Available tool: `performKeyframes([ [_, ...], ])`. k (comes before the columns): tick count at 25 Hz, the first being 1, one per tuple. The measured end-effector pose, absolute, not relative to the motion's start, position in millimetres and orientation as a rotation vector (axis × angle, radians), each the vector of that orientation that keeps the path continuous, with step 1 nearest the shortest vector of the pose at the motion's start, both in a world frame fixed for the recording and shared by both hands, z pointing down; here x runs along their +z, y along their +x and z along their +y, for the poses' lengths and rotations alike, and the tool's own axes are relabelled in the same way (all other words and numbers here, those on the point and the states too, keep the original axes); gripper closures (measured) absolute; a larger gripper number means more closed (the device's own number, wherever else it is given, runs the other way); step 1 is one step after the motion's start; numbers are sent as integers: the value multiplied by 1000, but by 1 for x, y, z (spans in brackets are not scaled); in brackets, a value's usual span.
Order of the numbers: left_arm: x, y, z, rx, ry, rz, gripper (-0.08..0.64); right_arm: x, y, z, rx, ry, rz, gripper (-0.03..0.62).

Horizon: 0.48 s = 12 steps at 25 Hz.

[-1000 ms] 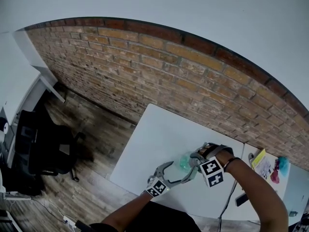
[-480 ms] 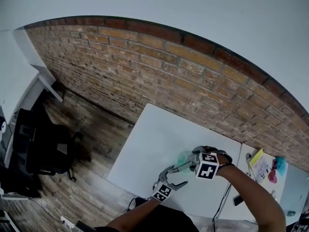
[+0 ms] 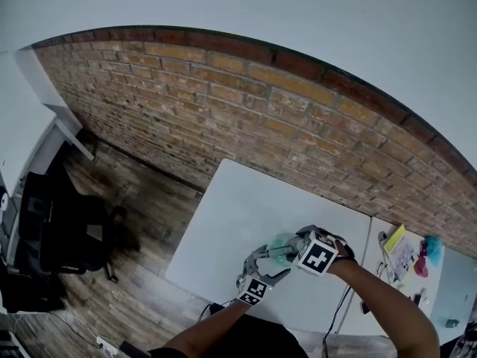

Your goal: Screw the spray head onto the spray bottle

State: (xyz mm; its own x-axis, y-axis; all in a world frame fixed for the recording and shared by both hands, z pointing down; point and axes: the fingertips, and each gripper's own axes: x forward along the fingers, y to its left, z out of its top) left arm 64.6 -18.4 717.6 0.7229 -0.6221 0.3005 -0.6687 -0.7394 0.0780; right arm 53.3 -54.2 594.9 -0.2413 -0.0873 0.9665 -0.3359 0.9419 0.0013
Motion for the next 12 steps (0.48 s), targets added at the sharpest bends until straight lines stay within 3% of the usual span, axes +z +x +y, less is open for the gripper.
performKeyframes([
  [12,712,78,-31,348,2821,-872,66,596,54,-52,281,346,-1833,287],
])
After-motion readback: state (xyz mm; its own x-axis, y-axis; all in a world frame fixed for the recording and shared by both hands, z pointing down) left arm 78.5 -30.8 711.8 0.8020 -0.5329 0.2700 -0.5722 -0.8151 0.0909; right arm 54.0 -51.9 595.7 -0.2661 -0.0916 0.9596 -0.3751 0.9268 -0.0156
